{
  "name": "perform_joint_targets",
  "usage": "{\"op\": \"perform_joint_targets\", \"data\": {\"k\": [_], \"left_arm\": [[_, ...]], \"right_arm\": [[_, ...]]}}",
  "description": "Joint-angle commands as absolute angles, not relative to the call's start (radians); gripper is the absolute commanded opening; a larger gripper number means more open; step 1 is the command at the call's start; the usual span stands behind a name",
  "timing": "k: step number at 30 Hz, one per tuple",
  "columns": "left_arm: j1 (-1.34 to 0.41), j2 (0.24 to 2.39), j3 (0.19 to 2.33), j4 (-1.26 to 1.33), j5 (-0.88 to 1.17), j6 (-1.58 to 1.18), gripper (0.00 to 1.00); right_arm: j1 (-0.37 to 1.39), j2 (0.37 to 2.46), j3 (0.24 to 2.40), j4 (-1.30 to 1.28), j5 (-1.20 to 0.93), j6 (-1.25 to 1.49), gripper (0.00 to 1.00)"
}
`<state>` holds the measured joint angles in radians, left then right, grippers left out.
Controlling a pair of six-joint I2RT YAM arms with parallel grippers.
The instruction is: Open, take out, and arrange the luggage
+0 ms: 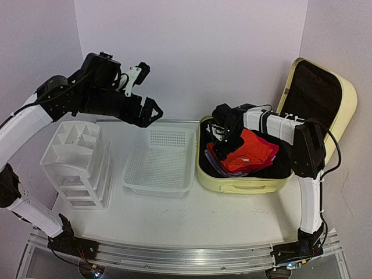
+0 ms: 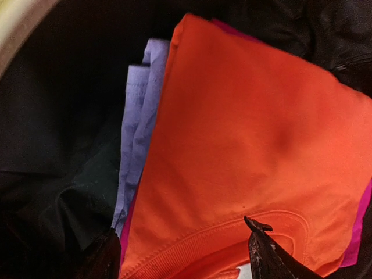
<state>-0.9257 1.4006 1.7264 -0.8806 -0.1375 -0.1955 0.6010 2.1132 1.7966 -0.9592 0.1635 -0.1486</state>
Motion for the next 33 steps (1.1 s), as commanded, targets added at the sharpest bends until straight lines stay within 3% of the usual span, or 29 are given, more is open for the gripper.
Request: {"op": "perform_joint_targets", "data": {"k": [1, 16, 30, 33], "left_arm": [[-0.919, 1.378, 1.801, -0.949, -0.243, -0.211, 0.96], [-0.919, 1.435, 1.921, -0.954, -0.349, -0.071, 0.97], [-0.92, 1.399, 1.908, -0.954, -0.374, -0.093, 0.97], [-0.919, 1.394, 1.904, -0.954, -0.362, -0.107, 0.97]], "right_arm": [[0.598, 2.151, 1.896, -0.979, 0.136, -0.17, 0.73], [0.591, 2.339, 2.054, -0.943, 0.311, -0.181, 0.78], [0.592, 2.338, 1.996, -0.884, 0.379, -0.173, 0.69], [0.592, 2.323, 1.985, -0.878, 0.366, -0.183, 0.63]]}}
